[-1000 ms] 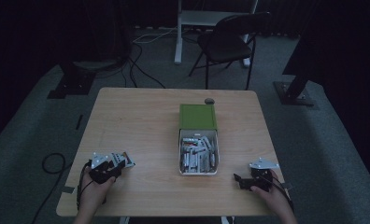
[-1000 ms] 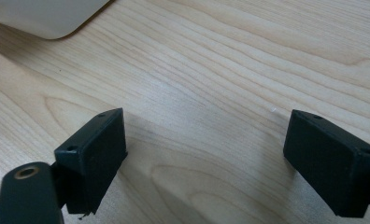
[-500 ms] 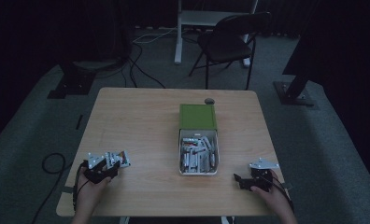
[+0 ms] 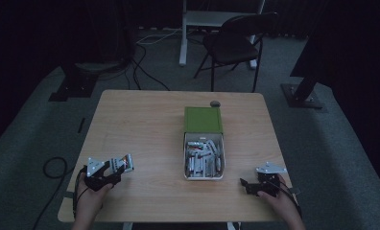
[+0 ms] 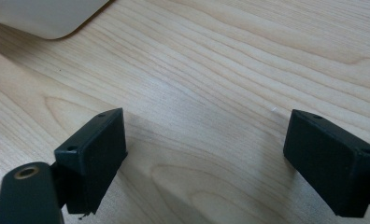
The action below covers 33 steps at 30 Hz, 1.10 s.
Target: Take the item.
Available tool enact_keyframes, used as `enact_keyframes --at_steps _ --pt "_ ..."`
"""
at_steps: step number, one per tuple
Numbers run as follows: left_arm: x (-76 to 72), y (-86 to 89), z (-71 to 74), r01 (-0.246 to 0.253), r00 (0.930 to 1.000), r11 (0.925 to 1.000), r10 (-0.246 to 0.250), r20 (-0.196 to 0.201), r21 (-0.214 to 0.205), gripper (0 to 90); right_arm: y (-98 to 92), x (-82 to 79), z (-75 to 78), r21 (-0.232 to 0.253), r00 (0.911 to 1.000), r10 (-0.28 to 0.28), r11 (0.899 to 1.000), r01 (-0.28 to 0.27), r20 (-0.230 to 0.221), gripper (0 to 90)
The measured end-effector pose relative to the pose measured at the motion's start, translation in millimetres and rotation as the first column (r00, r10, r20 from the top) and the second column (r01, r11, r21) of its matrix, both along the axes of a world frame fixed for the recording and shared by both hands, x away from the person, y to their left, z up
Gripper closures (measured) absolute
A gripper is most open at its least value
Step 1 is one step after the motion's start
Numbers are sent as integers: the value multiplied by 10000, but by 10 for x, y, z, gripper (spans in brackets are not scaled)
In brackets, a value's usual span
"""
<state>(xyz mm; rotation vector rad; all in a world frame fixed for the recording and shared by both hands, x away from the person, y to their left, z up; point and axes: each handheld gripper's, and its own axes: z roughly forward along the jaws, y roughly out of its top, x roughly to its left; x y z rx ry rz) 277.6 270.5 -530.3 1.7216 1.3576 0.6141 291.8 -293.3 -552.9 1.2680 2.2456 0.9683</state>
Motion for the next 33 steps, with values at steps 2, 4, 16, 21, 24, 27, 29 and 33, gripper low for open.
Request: enact_keyframes --at_steps 2,4,16,21,24,27,29,33 --pt "-2 -49 22 215 9997 9997 -215 65 -128 333 0 0 0 1 10000 0 10000 0 -2 127" --pt "-9 -118 40 629 9979 9980 -628 134 -25 325 0 0 0 0 10000 1 10000 -1 -1 127" --pt "-49 -498 64 2897 9570 9570 -2893 233 -152 269 0 2 1 2 10000 3 10000 -3 -4 127" --pt "-74 -618 36 3498 9368 9368 -3497 72 -33 251 0 1 1 -4 10000 2 10000 -2 -2 127" --pt "-81 -665 21 3672 9301 9301 -3672 6 -103 249 0 1 1 -2 10000 1 10000 -1 -2 126" --pt "-89 -734 7 3914 9202 9202 -3914 -6 -12 195 0 1 1 0 10000 0 10000 0 -3 127" --pt "-92 -778 3 4159 9094 9094 -4159 -49 -17 189 0 1 1 1 10000 2 10000 -2 -1 126" --pt "-112 -879 -9 4702 8825 8825 -4699 -169 126 179 0 1 1 0 10000 0 10000 0 -1 126"
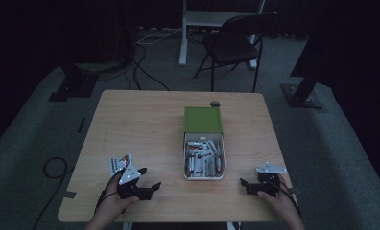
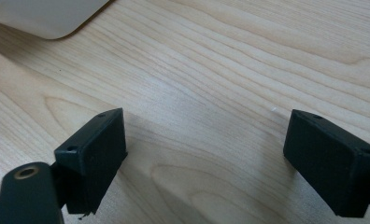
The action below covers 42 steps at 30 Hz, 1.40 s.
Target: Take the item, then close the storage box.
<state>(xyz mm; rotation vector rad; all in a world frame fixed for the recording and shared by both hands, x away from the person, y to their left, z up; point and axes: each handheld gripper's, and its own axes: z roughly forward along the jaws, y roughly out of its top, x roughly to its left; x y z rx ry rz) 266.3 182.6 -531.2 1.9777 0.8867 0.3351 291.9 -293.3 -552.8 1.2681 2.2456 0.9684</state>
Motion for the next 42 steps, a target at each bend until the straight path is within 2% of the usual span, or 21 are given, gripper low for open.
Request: enact_keyframes --at_steps 2,5,8,10,13,15,18,22,28,34,38,42 --pt "-9 -47 -13 186 9998 9995 -187 36 259 179 0 0 0 2 10000 0 10000 0 0 127" --pt "-13 -96 -33 354 9993 9993 -353 -80 129 179 0 0 0 0 10000 -1 10000 1 -2 126" --pt "-18 -139 -46 656 9978 9974 -652 -145 294 179 0 0 0 1 10000 -1 10000 1 0 126" --pt "-23 -158 -45 823 9965 9959 -817 -165 376 178 0 0 0 2 10000 -1 10000 1 0 126" --pt "-29 -186 -49 1049 9944 9921 -1054 31 687 167 0 0 0 2 10000 1 10000 -1 1 126" --pt "-23 -202 -58 1101 9939 9914 -1102 -27 701 167 0 0 0 3 10000 2 10000 -2 1 126" --pt "-11 -232 -89 1311 9914 9867 -1306 -117 960 137 0 0 0 -4 10000 13 10000 -13 -1 124" --pt "-10 -271 -116 1555 9877 9840 -1536 -281 869 137 0 1 0 7 10000 9 10000 -9 -15 124" --pt "-5 -301 -151 1565 9873 9823 -1526 -442 1035 137 0 0 -1 -3 10000 10 10000 -10 -12 124" --pt "31 -304 -140 1369 9904 9862 -1344 -324 936 137 14 -9 1 -13 10000 -74 10000 74 -5 124" --pt "55 -319 -139 1391 9900 9865 -1364 -362 864 137 24 -10 3 26 10000 -81 10000 81 -37 124" --pt "78 -350 -133 1438 9894 9867 -1417 -318 765 138 35 -19 7 297 9999 -82 9995 84 -95 124"
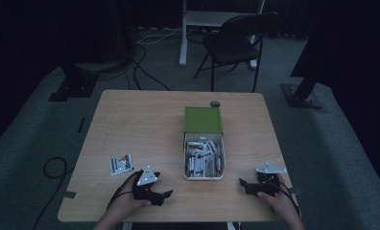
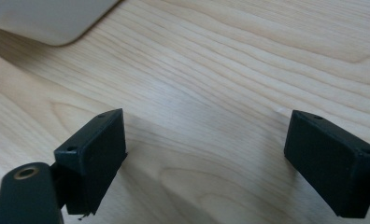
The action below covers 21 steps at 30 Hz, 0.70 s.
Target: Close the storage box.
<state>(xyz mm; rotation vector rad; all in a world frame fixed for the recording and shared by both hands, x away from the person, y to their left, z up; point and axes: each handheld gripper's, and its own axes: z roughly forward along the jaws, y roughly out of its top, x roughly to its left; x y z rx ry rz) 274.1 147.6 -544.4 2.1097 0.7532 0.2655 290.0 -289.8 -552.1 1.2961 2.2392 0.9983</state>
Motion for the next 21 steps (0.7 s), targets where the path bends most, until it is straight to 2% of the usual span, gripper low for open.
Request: enact_keyframes --at_steps 3,5,9,13,17,21 --pt "12 -29 8 0 10000 10000 1 93 -97 138 37 -19 4 -25 9994 349 9994 -349 -35 124" --pt "20 -48 23 -98 9999 9993 103 132 -354 138 68 -28 6 -107 9980 632 9979 -632 -31 124" --pt "54 -66 41 -202 9994 9989 215 283 -428 138 134 -39 21 58 9961 882 9961 -881 -88 124" --pt "81 -97 55 -252 9991 9982 270 329 -536 138 167 -45 62 91 9955 942 9955 -942 67 124" --pt "92 -138 54 -255 9988 9978 280 401 -612 138 180 -60 118 276 9933 1074 9937 -1086 422 125" --pt "114 -177 67 -362 9977 9971 399 547 -674 138 192 -69 173 703 9917 1139 9905 -1180 599 125"
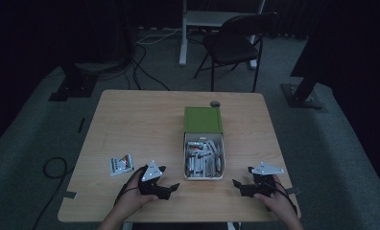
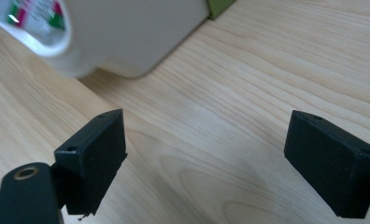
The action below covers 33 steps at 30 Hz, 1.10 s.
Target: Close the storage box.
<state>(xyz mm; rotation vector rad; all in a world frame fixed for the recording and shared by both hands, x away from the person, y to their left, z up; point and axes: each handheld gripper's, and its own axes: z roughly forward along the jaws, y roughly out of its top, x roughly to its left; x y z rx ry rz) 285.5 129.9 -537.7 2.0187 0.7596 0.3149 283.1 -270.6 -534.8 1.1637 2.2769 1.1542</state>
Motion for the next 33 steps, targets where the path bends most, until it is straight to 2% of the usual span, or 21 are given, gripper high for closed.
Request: enact_keyframes --at_steps 9,12,19,24,25,30,33 --pt "68 -63 115 -201 9990 9992 214 395 -344 137 89 -11 122 590 9984 444 9972 -464 361 120" --pt "85 -92 153 -287 9984 9983 311 473 -501 137 120 0 168 1126 9980 480 9923 -523 407 120" --pt "106 -136 166 -354 9979 9962 396 520 -797 138 194 33 256 1493 9949 731 9853 -830 701 120" --pt "129 -164 161 -493 9973 9916 553 473 -1200 137 226 64 295 2089 9928 907 9722 -1053 785 120" --pt "131 -170 160 -505 9967 9907 580 568 -1260 138 231 69 297 2146 9927 898 9710 -1054 810 120" --pt "164 -172 187 -712 9925 9865 848 877 -1474 137 261 122 271 1876 9931 780 9778 -933 874 120" --pt "183 -180 198 -793 9901 9867 945 1037 -1421 137 272 144 243 1629 9918 853 9815 -1001 957 122"
